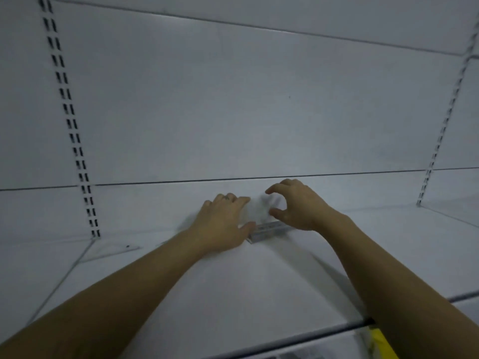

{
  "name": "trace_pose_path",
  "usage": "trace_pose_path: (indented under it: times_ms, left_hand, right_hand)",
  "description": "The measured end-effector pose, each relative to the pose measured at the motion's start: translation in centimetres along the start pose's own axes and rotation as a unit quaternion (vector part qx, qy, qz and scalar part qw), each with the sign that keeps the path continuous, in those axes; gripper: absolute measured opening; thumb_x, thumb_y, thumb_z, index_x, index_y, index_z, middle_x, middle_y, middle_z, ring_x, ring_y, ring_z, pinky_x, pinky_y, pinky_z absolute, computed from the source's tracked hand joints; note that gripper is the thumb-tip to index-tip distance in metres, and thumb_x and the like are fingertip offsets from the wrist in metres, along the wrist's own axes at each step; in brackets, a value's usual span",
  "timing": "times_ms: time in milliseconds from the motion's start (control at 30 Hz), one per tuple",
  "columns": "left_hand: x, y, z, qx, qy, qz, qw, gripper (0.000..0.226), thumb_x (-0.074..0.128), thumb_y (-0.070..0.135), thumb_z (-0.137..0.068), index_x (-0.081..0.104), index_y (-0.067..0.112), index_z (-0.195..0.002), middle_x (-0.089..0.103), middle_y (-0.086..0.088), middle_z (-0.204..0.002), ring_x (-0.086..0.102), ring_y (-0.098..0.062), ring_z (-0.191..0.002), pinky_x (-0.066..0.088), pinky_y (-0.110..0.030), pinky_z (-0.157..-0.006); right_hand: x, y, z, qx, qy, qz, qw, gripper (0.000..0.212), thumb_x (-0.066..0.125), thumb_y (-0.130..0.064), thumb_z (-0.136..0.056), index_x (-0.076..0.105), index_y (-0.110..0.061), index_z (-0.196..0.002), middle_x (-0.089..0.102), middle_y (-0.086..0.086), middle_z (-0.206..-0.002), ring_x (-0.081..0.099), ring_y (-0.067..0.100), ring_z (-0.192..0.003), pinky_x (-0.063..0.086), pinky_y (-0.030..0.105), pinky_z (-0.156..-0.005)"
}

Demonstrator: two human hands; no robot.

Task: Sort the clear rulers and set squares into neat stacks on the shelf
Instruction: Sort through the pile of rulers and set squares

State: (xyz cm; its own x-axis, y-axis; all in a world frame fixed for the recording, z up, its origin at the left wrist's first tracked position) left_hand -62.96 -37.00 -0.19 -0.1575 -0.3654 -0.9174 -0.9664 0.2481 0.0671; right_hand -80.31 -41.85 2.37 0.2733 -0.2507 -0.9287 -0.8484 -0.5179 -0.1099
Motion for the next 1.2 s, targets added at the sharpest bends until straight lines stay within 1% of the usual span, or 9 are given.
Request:
trace_pose_path:
  times_ms: [167,300,433,633,767,833,933,1067,1200]
  left_hand:
    - [-4.9,-8.2,5.7,-0.061,0.024,-0.033,0.997,0.071,0.043,0.065,-0.087,0.03,0.028,-0.147,0.036,0.001,-0.149,0.03,-0.02,-0.137,0.027,-0.04,-0.109]
    - [-7.6,-15.3,12.0,-0.131,0.012,-0.056,0.99,0.075,0.041,0.072,-0.083,0.034,0.029,-0.144,0.038,0.003,-0.148,0.031,-0.02,-0.136,0.027,-0.04,-0.109]
    - [-10.7,-21.9,18.7,-0.188,0.013,-0.079,0.979,0.086,0.028,0.079,-0.072,0.037,0.03,-0.142,0.041,0.004,-0.146,0.034,-0.019,-0.134,0.028,-0.041,-0.107]
    - [-15.0,-31.1,29.2,-0.284,0.017,-0.108,0.952,0.079,0.036,0.074,-0.08,0.032,0.029,-0.144,0.04,0.003,-0.147,0.033,-0.02,-0.135,0.026,-0.041,-0.108]
    - [-16.8,-36.3,36.5,-0.348,0.034,-0.099,0.932,0.088,0.03,0.077,-0.069,0.038,0.027,-0.141,0.047,0.0,-0.142,0.041,-0.022,-0.13,0.033,-0.04,-0.107]
    - [-17.8,-38.6,39.7,-0.38,0.046,-0.091,0.919,0.084,0.039,0.074,-0.072,0.041,0.025,-0.14,0.048,-0.003,-0.142,0.043,-0.023,-0.13,0.034,-0.038,-0.107]
    - [-19.4,-42.0,43.9,-0.419,0.031,-0.123,0.899,0.073,0.048,0.069,-0.081,0.038,0.03,-0.142,0.041,-0.001,-0.147,0.036,-0.021,-0.135,0.029,-0.04,-0.109]
    - [-21.3,-45.8,47.4,-0.462,-0.015,-0.141,0.875,0.08,0.039,0.08,-0.077,0.033,0.035,-0.144,0.035,-0.002,-0.151,0.032,-0.027,-0.136,0.028,-0.051,-0.108]
    - [-21.9,-48.5,48.6,-0.494,0.059,-0.058,0.865,0.091,0.025,0.088,-0.069,0.039,0.034,-0.141,0.041,-0.005,-0.146,0.038,-0.03,-0.132,0.032,-0.052,-0.105]
  right_hand:
    - [-0.1,-8.4,-0.7,-0.07,-0.019,-0.01,0.997,0.066,0.065,-0.052,-0.082,0.041,-0.032,-0.14,0.044,-0.002,-0.144,0.04,0.02,-0.13,0.038,0.037,-0.106]
    - [0.3,-17.0,-1.7,-0.135,-0.034,-0.035,0.99,0.077,0.065,-0.055,-0.081,0.03,-0.033,-0.146,0.039,-0.002,-0.147,0.038,0.018,-0.131,0.036,0.036,-0.107]
    - [1.5,-26.2,-3.3,-0.194,-0.061,-0.049,0.978,0.081,0.064,-0.057,-0.081,0.026,-0.033,-0.149,0.035,-0.001,-0.15,0.036,0.019,-0.133,0.034,0.035,-0.108]
    - [5.1,-40.3,-4.9,-0.27,-0.096,-0.084,0.955,0.078,0.06,-0.058,-0.083,0.026,-0.031,-0.148,0.029,-0.001,-0.152,0.031,0.019,-0.137,0.031,0.036,-0.111]
    - [7.8,-49.1,-5.3,-0.313,-0.143,-0.093,0.934,0.078,0.059,-0.059,-0.084,0.026,-0.029,-0.149,0.03,0.002,-0.151,0.033,0.022,-0.136,0.033,0.038,-0.11]
    - [8.7,-53.5,-5.2,-0.337,-0.169,-0.087,0.922,0.077,0.059,-0.058,-0.085,0.029,-0.026,-0.147,0.034,0.004,-0.149,0.037,0.023,-0.133,0.035,0.037,-0.108]
    - [10.3,-59.5,-5.0,-0.362,-0.201,-0.071,0.908,0.075,0.06,-0.06,-0.083,0.036,-0.024,-0.144,0.041,0.006,-0.142,0.043,0.026,-0.127,0.039,0.037,-0.103]
    - [12.3,-65.1,-4.8,-0.375,-0.208,-0.061,0.901,0.068,0.053,-0.063,-0.085,0.04,-0.027,-0.14,0.043,0.007,-0.138,0.046,0.031,-0.127,0.04,0.043,-0.102]
    - [13.7,-67.7,-6.2,-0.345,-0.199,-0.078,0.914,0.06,0.04,-0.057,-0.095,0.033,-0.026,-0.147,0.038,0.009,-0.148,0.041,0.032,-0.131,0.034,0.046,-0.108]
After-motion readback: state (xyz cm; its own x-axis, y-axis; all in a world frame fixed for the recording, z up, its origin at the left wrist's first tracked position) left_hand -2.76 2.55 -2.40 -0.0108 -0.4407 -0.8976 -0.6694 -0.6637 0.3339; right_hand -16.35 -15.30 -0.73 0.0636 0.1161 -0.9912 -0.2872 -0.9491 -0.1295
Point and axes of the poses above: each hand's wrist, its own z-axis away from the middle knuckle, its own x-axis out of the palm, y = z × x, the point moved 3 cm from there along -z, towards the middle knuckle
